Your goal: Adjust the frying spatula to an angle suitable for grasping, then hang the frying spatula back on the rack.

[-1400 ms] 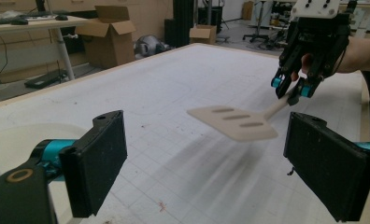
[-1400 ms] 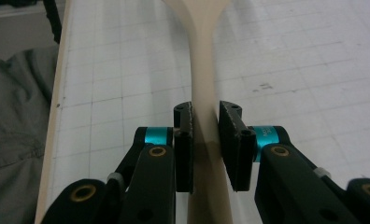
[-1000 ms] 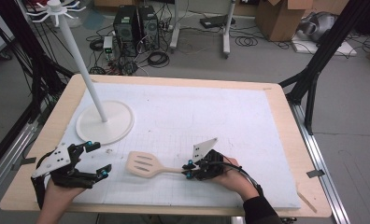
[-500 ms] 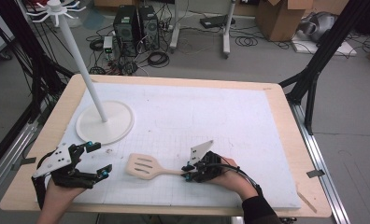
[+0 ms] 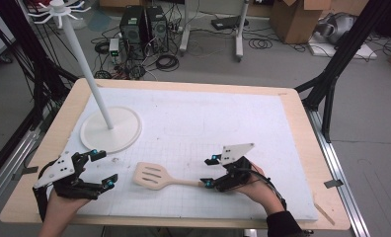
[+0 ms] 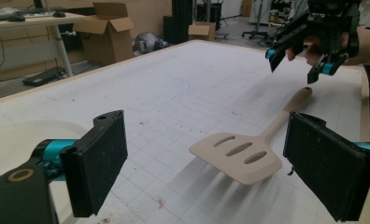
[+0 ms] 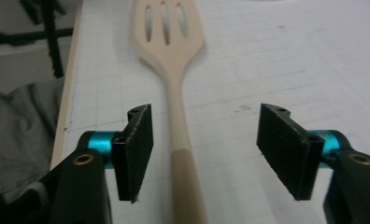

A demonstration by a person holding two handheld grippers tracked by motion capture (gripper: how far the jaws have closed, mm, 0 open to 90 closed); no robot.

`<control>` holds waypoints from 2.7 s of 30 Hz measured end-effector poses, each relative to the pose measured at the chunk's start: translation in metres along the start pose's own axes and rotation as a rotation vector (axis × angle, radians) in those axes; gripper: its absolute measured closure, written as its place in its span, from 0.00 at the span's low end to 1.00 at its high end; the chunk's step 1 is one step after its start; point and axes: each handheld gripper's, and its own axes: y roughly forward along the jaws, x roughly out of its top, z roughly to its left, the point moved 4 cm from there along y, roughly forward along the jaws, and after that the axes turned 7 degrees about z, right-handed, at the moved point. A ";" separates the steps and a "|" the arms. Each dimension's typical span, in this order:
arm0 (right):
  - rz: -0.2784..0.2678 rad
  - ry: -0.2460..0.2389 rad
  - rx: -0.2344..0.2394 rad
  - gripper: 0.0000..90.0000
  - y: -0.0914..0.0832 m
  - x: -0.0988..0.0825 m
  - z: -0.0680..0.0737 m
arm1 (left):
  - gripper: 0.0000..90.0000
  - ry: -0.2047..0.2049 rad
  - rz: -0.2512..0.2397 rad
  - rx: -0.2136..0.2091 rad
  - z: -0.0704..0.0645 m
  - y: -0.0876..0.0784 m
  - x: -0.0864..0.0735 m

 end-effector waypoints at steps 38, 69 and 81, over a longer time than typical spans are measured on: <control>-0.421 0.385 -0.424 0.13 -0.119 -0.093 -0.030 | 0.15 0.038 0.001 -0.030 -0.004 0.007 0.010; -0.436 0.396 -0.426 0.13 -0.128 -0.100 -0.034 | 0.14 0.261 0.106 -0.281 -0.039 0.070 0.078; -0.426 0.393 -0.416 0.13 -0.126 -0.100 -0.035 | 0.15 0.273 0.188 -0.395 -0.049 0.114 0.074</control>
